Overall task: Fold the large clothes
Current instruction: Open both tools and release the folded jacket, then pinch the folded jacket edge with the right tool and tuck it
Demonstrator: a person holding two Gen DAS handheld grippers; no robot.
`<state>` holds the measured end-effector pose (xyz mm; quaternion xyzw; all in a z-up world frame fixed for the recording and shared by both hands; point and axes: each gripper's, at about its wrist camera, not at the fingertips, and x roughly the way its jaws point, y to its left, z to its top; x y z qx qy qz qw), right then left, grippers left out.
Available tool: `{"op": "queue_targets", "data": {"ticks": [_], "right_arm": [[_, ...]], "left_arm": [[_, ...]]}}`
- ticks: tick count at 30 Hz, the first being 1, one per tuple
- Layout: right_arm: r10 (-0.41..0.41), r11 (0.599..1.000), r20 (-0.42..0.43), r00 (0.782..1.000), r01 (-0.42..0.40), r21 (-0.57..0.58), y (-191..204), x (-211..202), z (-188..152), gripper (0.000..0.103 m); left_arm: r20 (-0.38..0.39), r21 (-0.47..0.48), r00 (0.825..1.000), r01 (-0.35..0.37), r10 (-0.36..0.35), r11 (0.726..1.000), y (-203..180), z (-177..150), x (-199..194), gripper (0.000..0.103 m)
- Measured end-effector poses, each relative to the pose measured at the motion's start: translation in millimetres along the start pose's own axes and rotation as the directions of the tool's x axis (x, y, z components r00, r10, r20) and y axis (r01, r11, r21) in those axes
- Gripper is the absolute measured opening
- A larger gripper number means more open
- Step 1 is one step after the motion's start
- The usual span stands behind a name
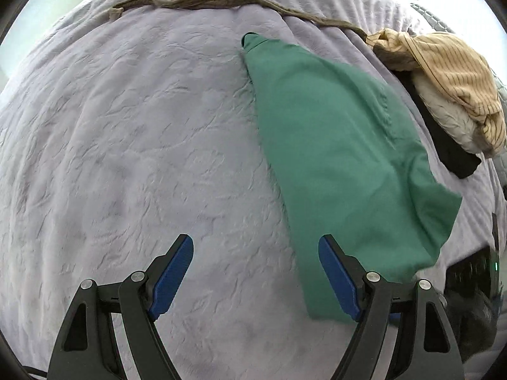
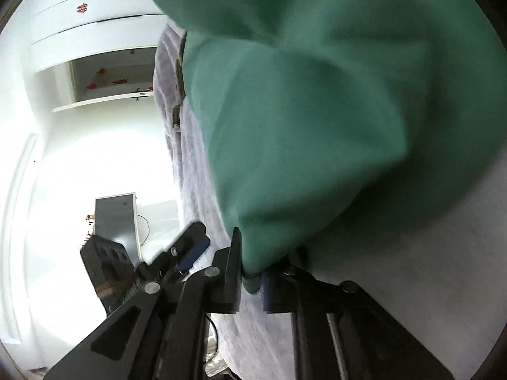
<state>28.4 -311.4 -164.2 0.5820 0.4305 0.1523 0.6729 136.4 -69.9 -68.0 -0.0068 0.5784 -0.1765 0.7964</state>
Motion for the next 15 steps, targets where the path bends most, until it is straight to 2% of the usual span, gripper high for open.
{"op": "queue_targets", "data": {"ticks": [2, 5, 6, 7, 8, 10, 12, 13, 15], "right_arm": [[-0.027, 0.999, -0.020, 0.999, 0.027, -0.021, 0, 2, -11, 0.009], [-0.078, 0.995, -0.068, 0.995, 0.082, 0.057, -29, 15, -28, 0.011], [-0.073, 0.993, -0.077, 0.994, 0.080, 0.085, -34, 15, -29, 0.020], [-0.077, 0.991, -0.084, 0.993, 0.085, 0.100, -36, 11, -30, 0.036], [-0.106, 0.990, -0.090, 0.990, 0.114, 0.085, -33, 5, -30, 0.043], [-0.198, 0.980, -0.069, 0.978, 0.196, -0.032, -14, -19, -29, 0.060], [-0.292, 0.940, 0.037, 0.956, 0.294, -0.171, 13, -56, -22, 0.078], [-0.332, 0.914, 0.093, 0.939, 0.345, -0.216, 24, -70, -18, 0.079], [-0.432, 0.834, 0.194, 0.881, 0.472, -0.286, 45, -86, -5, 0.079]], "left_arm": [[0.011, 0.011, 1.000, 0.014, -0.014, 1.000, 1, -4, -4, 0.082], [0.023, 0.017, 1.000, 0.019, -0.019, 1.000, 3, -7, -10, 0.082], [0.019, 0.011, 1.000, 0.023, -0.024, 1.000, 1, -8, -9, 0.082], [0.013, 0.004, 0.999, 0.029, -0.029, 1.000, 0, -8, -7, 0.082], [0.004, 0.001, 0.999, 0.037, -0.037, 0.999, -3, -9, -3, 0.082], [-0.018, 0.017, 1.000, 0.023, -0.023, 1.000, -11, -12, 11, 0.082], [-0.036, 0.033, 0.999, 0.015, -0.014, 0.999, -16, -19, 21, 0.082], [-0.023, 0.028, 1.000, 0.019, -0.018, 0.999, -16, -22, 21, 0.082], [-0.014, 0.025, 1.000, 0.027, -0.027, 0.999, -14, -24, 21, 0.082]]}}
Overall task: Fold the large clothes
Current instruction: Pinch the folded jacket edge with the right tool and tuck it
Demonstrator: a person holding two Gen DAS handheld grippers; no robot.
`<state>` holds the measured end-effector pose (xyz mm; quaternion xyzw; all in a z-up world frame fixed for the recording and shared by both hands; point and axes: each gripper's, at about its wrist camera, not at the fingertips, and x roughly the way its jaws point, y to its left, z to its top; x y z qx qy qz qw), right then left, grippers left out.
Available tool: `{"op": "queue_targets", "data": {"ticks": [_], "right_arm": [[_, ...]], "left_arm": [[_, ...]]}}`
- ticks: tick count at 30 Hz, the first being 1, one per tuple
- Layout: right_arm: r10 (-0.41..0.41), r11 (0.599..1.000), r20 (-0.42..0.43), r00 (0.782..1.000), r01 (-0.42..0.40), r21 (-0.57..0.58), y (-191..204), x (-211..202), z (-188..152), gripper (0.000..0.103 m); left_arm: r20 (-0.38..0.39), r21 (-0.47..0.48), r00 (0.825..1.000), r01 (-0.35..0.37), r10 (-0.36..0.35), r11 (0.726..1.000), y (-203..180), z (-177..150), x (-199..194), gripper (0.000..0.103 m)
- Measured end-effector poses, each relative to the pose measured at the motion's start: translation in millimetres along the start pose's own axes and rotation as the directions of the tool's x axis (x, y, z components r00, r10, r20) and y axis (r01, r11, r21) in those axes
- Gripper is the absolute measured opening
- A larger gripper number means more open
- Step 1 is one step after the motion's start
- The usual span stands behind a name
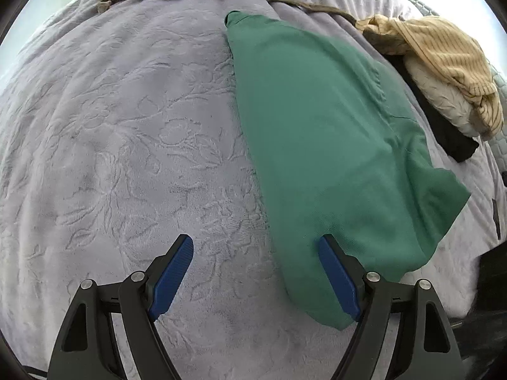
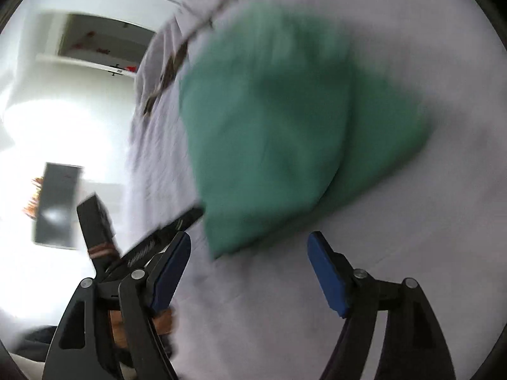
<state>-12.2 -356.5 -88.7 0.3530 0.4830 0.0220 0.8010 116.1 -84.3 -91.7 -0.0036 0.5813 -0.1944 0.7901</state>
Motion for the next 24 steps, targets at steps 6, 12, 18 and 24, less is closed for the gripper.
{"op": "queue_targets", "data": {"ticks": [6, 12, 18, 24], "right_arm": [[-0.193, 0.906, 0.145, 0.970, 0.233, -0.354, 46, -7, 48, 0.079], [-0.370, 0.839, 0.046, 0.928, 0.355, -0.412, 51, 33, 68, 0.005], [-0.280, 0.960, -0.152, 0.948, 0.274, -0.060, -52, 48, 68, 0.005], [-0.236, 0.971, -0.158, 0.959, 0.240, 0.006, -67, 48, 67, 0.004]], "left_arm": [[-0.009, -0.003, 1.000, -0.007, 0.007, 1.000, 0, -4, -3, 0.082], [-0.002, 0.034, 1.000, -0.016, 0.016, 0.999, -12, -4, -10, 0.082], [0.005, 0.070, 1.000, -0.022, 0.022, 0.997, -18, -9, -3, 0.083], [-0.010, 0.077, 1.000, -0.021, 0.022, 0.997, -15, -16, 6, 0.092]]}}
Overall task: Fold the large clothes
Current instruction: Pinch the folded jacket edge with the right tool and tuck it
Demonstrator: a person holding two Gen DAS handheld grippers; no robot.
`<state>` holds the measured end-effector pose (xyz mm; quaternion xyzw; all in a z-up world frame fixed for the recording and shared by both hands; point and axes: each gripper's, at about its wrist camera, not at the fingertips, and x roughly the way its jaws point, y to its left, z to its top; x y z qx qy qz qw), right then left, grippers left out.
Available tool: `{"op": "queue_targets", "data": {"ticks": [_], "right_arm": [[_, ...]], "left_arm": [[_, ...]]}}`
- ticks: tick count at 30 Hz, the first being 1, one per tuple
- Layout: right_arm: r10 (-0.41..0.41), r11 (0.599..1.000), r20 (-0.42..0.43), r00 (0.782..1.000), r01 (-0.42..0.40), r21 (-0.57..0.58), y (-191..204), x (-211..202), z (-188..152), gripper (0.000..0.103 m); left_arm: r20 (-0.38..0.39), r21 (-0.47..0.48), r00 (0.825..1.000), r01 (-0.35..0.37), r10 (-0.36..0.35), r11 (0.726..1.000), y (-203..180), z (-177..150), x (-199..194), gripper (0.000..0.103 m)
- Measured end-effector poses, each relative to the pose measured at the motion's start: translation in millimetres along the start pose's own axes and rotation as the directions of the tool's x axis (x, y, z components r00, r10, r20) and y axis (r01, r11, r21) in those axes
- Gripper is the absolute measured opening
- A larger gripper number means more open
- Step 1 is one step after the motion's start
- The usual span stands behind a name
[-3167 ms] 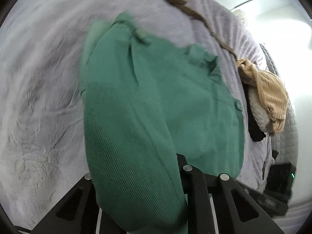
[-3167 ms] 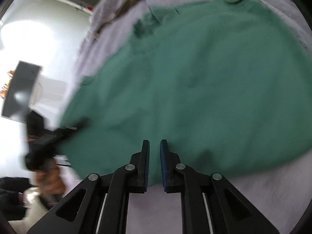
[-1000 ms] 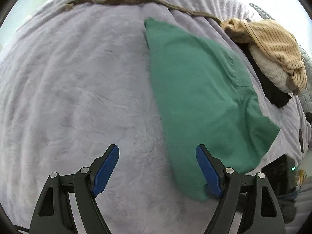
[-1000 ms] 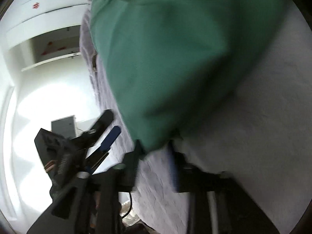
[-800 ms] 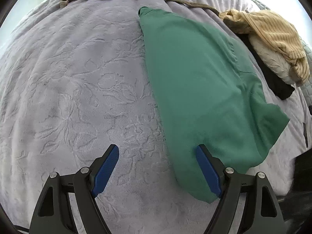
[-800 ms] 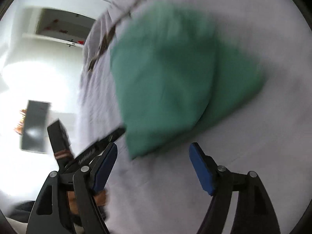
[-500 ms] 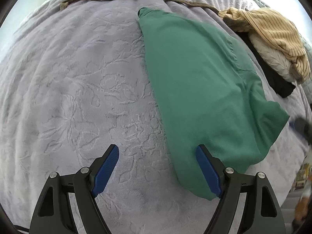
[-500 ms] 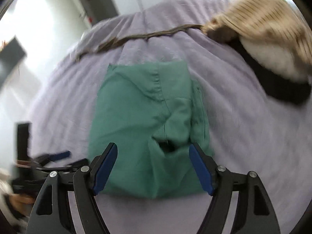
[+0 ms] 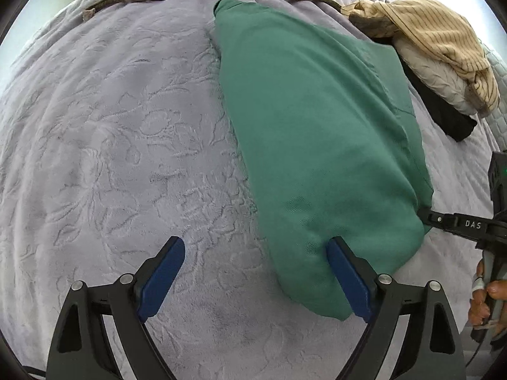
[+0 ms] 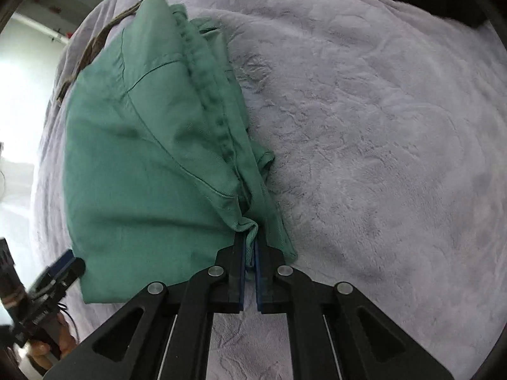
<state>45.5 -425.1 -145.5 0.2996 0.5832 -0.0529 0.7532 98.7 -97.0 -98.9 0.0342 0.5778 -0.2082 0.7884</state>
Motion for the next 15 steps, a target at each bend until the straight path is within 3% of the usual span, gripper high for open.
{"op": "queue_targets", "data": {"ticks": [3, 10, 12, 15], "right_arm": [[0.047, 0.997, -0.016, 0.999, -0.046, 0.057, -18, -1, -2, 0.007], [0.051, 0.998, -0.032, 0.998, -0.050, 0.045, -24, 16, -3, 0.007], [0.082, 0.994, -0.031, 0.996, -0.080, 0.072, -28, 9, -3, 0.008], [0.102, 0.993, -0.005, 0.995, -0.102, 0.060, -28, -19, -3, 0.010]], "left_arm": [[0.005, 0.015, 1.000, -0.004, 0.004, 1.000, 0, -2, -1, 0.092], [0.024, 0.054, 0.998, -0.052, 0.051, 0.997, -5, -7, 5, 0.098], [0.024, 0.034, 0.998, -0.055, 0.055, 0.998, -2, -8, 10, 0.103], [0.006, -0.008, 0.999, -0.036, 0.036, 0.999, 4, -5, 13, 0.103]]}}
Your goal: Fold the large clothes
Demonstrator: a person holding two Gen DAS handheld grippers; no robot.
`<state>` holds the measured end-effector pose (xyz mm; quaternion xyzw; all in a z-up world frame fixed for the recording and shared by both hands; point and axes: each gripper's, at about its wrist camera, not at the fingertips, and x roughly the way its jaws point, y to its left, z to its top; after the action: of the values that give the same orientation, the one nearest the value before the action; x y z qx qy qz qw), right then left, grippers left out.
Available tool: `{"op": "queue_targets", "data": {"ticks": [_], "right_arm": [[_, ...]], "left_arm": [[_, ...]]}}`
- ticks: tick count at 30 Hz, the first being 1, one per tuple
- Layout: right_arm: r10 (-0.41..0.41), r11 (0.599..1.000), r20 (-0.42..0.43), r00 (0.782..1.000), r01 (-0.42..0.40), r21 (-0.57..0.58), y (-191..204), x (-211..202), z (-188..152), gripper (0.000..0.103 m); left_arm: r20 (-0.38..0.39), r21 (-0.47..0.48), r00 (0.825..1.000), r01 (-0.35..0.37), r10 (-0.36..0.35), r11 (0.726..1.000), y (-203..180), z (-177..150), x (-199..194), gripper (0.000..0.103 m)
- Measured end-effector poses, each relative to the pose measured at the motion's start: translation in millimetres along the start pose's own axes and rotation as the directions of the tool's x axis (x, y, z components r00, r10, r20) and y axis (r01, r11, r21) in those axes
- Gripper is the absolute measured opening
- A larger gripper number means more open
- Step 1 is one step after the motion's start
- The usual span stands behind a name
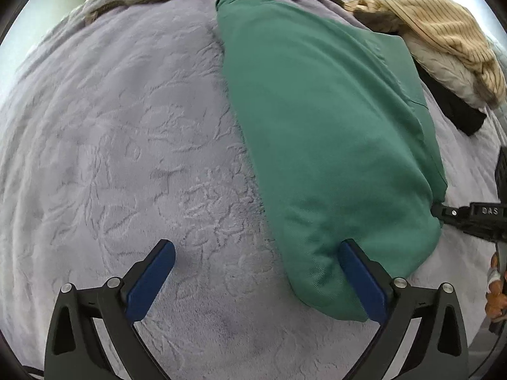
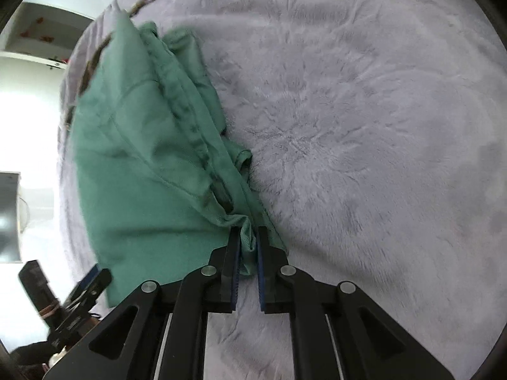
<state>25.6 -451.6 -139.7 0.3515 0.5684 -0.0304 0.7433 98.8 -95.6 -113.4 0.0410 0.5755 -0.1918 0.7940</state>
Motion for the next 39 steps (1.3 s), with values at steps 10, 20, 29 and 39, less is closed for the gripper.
{"op": "queue_targets", "data": {"ticks": [10, 20, 29, 39], "right_arm": [[0.042, 0.973, 0.149, 0.988, -0.007, -0.229, 79, -37, 77, 0.036], [-0.145, 0.966, 0.026, 0.989, 0.147, -0.215, 68, 69, 121, 0.050], [-0.091, 0.984, 0.016, 0.996, 0.092, -0.150, 47, 52, 119, 0.059], [-0.004, 0.999, 0.000, 1.000, 0.004, -0.034, 17, 32, 114, 0.067]], "left_arm": [[0.050, -0.070, 0.999, -0.004, 0.008, 0.998, 10, 33, -40, 0.103], [-0.025, -0.113, 0.996, -0.084, 0.082, 0.990, -5, 64, -3, 0.103], [-0.036, -0.116, 0.996, -0.091, 0.087, 0.989, -6, 63, 0, 0.103], [-0.045, -0.113, 0.993, -0.111, 0.107, 0.987, -8, 63, 1, 0.103]]}}
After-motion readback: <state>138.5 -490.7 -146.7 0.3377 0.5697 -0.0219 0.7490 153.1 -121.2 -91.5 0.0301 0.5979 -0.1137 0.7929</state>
